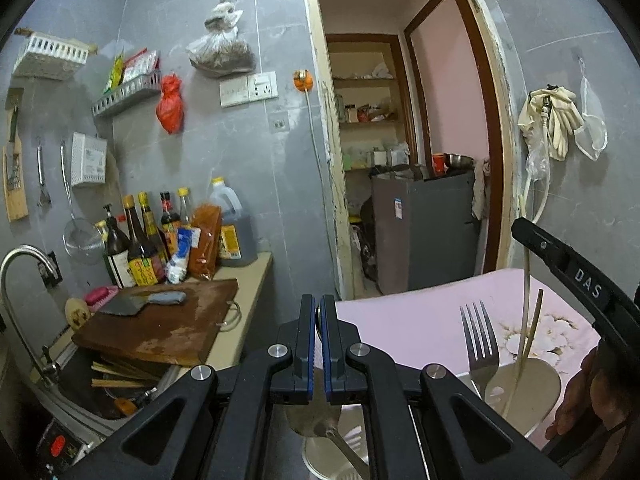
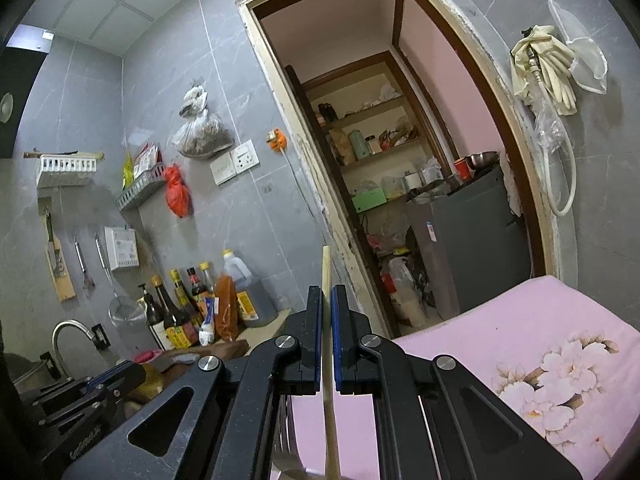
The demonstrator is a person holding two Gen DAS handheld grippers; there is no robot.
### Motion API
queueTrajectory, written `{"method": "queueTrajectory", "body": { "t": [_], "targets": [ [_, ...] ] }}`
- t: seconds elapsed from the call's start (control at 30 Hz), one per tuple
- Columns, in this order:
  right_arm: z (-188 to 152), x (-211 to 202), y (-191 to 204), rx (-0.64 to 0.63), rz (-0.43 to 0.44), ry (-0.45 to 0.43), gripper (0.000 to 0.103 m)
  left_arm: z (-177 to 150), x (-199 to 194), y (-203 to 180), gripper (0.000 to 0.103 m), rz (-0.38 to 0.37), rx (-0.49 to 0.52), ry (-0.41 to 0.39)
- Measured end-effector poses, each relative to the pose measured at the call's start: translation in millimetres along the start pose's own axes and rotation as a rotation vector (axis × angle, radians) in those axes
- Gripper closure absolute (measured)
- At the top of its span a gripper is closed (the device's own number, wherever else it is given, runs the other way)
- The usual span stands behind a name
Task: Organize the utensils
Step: 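Open the left tool over the caddy while the right tool releases its chopstick into it, then move both tools back over the utensils on the cloth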
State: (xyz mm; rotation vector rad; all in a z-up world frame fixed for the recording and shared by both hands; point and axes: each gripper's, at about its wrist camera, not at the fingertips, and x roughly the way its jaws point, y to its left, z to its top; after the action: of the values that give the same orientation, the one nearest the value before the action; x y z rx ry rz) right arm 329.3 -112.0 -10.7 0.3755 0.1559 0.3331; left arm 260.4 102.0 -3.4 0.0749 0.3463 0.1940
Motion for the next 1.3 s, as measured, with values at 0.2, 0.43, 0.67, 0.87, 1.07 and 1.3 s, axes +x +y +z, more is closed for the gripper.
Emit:
{"method": "queueTrajectory", "body": {
  "t": [0.2, 0.43, 0.67, 0.87, 1.07, 1.3],
  "targets": [
    [-3, -2, 0, -0.013, 0.014, 0.057, 0.097, -2, 10, 18, 0.097, -0.127, -0.133, 0.087],
    [2, -12, -2, -0.022, 0.012, 0.084, 0.078, -6, 15, 32, 0.096, -0.192, -0.241, 0.145],
    [24, -33, -6, -0.046, -0.012, 0.066, 0.058, 7, 4, 25, 0.086, -0.206, -0.252, 0.120],
    [46, -61, -18, -0.076, -0.038, 0.067, 0.050, 22, -15, 11, 0.059, -0.235, -0.274, 0.074],
    [66, -95, -34, -0.121, -0.069, 0.064, 0.038, 32, -32, -17, 0.044, -0.259, -0.244, 0.043],
    [82, -137, -60, -0.151, -0.122, 0.061, 0.023, 32, -56, -53, 0.015, -0.272, -0.218, 0.021]
  ]
}}
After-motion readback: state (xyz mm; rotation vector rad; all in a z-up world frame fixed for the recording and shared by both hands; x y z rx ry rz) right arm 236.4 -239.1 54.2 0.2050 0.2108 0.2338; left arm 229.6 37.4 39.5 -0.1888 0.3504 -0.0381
